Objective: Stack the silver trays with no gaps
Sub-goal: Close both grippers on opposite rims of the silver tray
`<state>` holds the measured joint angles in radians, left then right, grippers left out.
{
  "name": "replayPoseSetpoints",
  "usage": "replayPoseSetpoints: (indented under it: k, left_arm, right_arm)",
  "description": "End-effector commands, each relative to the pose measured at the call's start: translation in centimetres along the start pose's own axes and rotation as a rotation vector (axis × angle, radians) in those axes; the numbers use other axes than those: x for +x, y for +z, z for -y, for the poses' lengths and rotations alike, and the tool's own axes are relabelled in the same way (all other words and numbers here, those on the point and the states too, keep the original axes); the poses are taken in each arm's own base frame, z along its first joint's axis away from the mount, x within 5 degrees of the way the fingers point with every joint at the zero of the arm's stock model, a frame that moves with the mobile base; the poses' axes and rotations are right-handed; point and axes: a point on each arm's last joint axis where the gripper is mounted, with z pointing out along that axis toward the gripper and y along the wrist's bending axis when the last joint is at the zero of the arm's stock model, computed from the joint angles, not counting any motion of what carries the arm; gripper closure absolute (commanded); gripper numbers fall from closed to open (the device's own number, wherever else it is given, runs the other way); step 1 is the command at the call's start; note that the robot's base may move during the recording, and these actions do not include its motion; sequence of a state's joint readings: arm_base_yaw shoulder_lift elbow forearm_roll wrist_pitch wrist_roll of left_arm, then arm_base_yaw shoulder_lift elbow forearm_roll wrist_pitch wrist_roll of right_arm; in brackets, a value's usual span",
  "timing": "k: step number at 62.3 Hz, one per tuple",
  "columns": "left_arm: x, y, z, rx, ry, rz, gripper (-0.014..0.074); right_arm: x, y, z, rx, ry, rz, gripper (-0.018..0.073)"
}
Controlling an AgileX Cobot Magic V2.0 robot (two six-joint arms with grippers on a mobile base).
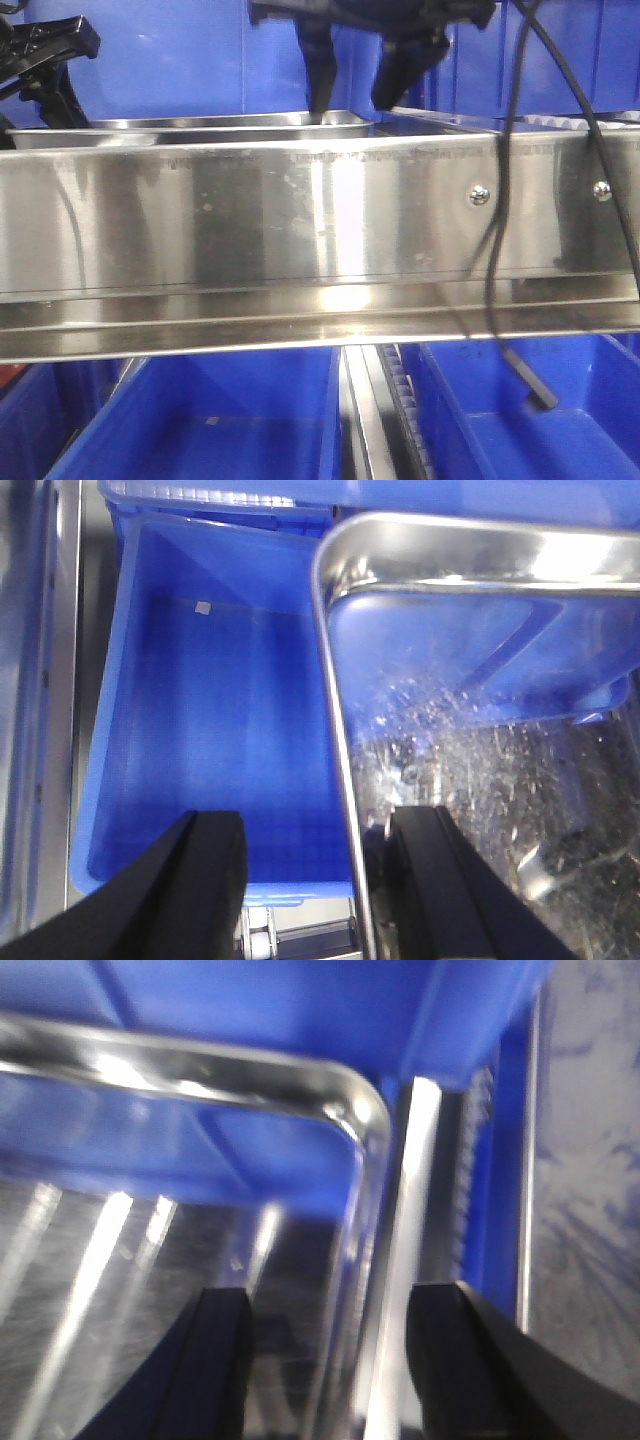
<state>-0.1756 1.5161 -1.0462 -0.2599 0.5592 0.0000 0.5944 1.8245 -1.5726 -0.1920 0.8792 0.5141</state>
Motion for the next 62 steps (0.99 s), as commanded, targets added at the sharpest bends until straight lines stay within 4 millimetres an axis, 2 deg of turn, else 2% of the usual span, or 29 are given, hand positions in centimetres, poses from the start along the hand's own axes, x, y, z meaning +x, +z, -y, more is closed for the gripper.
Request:
replayPoseSetpoints:
  k: [1,33,62]
  left_arm:
    - [-0.21,0.02,-0.01,0.003,-0.019,0.007,0.0349]
    - [-0.66,0.01,0.25,0.034,-0.071,0.055,0.0349]
    - [-0.75,0.00,0.25,0.035,-0.073,0.065,0.0349]
  right_arm:
    - [-0.20,0.14,0.28,0.012,-0.001,-0.009,0.0305]
    - [0.16,0.57,-0.26,-0.043,0.055,-0.052,0.0305]
    - [-0.01,0.72,0.29,-0.038,0.072,-0.055,0.0305]
